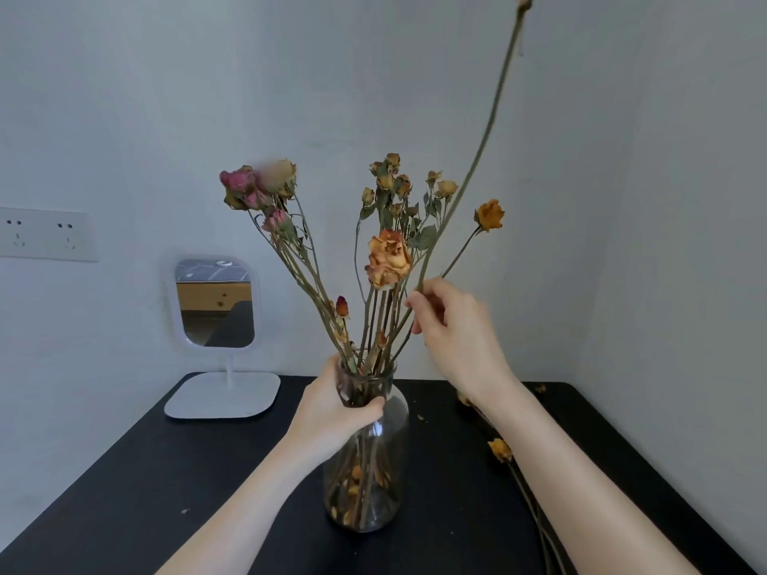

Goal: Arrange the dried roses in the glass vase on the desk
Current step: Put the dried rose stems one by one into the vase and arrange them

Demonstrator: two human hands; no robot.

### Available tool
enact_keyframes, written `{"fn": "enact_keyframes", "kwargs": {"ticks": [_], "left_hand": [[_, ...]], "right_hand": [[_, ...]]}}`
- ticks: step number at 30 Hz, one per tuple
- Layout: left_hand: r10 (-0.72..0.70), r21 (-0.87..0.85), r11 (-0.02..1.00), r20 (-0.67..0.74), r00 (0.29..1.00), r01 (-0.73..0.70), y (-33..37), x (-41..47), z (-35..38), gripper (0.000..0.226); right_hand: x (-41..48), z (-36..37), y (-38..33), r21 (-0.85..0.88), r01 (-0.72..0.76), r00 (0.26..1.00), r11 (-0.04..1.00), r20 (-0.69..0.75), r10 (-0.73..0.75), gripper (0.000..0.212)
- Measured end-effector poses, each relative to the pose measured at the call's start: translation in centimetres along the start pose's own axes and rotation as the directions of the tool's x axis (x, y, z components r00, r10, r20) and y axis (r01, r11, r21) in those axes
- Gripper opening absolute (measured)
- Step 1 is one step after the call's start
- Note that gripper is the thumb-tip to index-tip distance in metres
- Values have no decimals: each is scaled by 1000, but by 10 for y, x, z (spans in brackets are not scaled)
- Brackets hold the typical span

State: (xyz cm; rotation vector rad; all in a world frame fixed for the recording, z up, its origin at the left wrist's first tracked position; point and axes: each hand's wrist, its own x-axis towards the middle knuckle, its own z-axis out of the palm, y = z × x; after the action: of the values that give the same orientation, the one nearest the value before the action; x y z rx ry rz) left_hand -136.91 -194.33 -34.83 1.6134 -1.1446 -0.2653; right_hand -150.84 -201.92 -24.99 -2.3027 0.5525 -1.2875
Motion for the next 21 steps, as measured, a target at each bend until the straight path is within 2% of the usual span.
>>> {"fn": "enact_keyframes", "kwargs": {"ticks": [2, 5, 11, 15, 18, 21], "left_hand": [[6, -2, 1000, -1, 1000, -6, -2, 0, 0, 57], [5, -14, 1000, 3, 1000, -5, -3, 1, 0, 58], [-14, -73, 997, 88, 996, 20, -3, 6, -2, 61], [-29, -69, 997, 100, 995, 36, -3, 7, -4, 62], [-30, -56, 998, 97, 995, 36, -3, 6, -3, 60], [-44, -49, 998, 99, 994, 49, -3, 6, -2, 61]], "right_hand": [[2, -3, -1, -42, 5, 1000, 999, 15, -4, 13], [-1, 0, 2, -119, 0, 994, 993, 110, 14, 18], [-8, 11, 7, -156, -54, 949, 986, 300, 100, 21], [0, 2, 0, -11, -114, 968, 993, 225, 114, 4], [10, -7, -7, 107, -92, 988, 990, 130, 78, 6], [20, -12, -14, 184, -98, 990, 978, 119, 77, 7]]}}
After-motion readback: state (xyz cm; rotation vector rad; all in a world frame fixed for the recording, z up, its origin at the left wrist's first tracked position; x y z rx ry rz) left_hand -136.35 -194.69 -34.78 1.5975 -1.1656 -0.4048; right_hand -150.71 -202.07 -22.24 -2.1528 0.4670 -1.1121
